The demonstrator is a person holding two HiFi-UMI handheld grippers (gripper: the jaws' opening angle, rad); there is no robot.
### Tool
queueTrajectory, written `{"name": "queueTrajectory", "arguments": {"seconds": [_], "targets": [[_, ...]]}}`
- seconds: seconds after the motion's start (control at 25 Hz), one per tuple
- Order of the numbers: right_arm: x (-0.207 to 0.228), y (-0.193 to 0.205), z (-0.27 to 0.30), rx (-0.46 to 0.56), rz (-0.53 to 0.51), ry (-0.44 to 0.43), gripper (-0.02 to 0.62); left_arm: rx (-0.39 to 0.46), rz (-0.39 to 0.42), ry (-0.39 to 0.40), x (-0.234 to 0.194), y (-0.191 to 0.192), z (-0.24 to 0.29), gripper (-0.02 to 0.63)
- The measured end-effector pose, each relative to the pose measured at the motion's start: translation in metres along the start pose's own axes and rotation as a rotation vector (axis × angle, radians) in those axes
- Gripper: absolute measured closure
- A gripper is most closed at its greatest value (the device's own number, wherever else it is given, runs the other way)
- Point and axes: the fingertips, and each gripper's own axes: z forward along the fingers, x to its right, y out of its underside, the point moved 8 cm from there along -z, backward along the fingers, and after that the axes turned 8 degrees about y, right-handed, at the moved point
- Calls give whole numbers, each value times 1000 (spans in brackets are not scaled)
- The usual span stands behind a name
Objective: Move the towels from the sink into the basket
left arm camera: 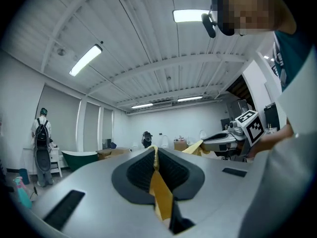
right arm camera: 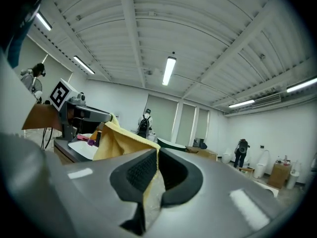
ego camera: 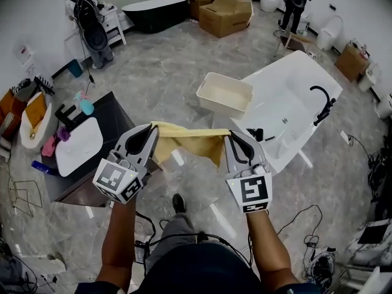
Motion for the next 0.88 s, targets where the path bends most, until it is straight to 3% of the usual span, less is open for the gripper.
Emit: {"name": "queueTrajectory", "arguments": {"seconds": [0.28,0.88], "targets": [[27,7,45,-34,-23,115,573,1,54,109,-45,6,65,586],[61,12,188,-87,-28,296,572,1,49,295,-185,16,181,586]]}}
